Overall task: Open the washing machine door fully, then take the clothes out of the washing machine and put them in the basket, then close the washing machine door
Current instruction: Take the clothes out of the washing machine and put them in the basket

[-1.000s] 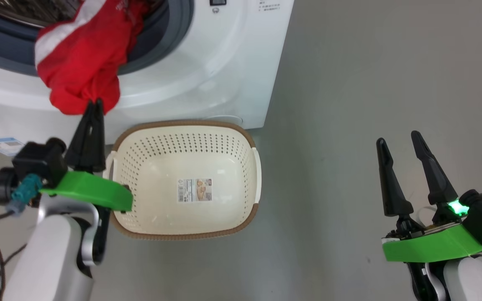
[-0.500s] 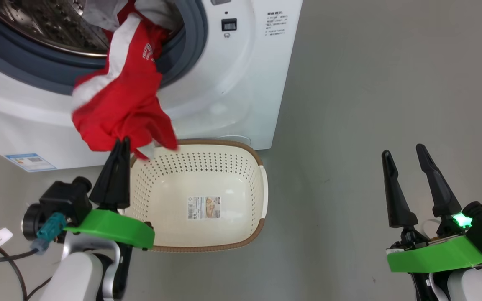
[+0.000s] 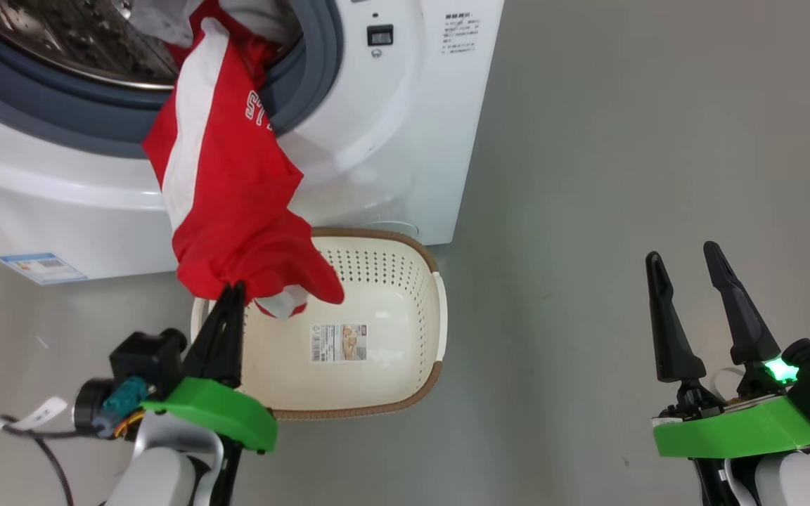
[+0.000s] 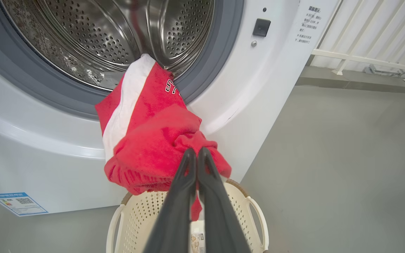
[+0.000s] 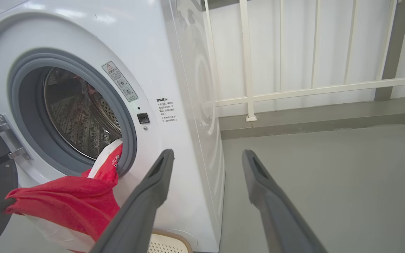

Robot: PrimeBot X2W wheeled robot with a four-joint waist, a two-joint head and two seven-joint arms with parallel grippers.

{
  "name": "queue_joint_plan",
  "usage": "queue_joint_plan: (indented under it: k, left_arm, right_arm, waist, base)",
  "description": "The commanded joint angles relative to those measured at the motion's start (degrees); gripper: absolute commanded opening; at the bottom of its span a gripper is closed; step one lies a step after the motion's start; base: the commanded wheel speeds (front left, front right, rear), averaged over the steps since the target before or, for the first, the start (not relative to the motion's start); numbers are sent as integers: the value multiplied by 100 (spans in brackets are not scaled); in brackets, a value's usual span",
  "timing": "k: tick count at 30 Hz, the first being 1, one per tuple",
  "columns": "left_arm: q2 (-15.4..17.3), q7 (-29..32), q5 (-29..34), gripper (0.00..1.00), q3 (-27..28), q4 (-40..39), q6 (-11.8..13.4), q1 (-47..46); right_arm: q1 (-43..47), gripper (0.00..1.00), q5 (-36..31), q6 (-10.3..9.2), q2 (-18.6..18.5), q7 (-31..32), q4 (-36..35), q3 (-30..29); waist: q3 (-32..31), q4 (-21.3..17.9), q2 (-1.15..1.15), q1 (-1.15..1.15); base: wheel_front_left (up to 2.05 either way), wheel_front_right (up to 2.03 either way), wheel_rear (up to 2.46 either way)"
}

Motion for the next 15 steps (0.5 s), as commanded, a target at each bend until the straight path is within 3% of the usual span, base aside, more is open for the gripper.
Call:
queue_joint_plan:
  k: [1,15]
  left_arm:
    - [38,-95,-49,0,129,85,-65,-299]
    - [-311,-470,-101,0,-28,2536,-513,-1526]
  right_arm:
    - [-64,100,11,35,-44,-36,-164,121]
    - [-280,100,-70,35,-44,-36,-221,145]
  waist:
    - [127,9,0,0]
    - [725,-49,0,0]
  base:
    - [0,0,0]
    - [0,0,0]
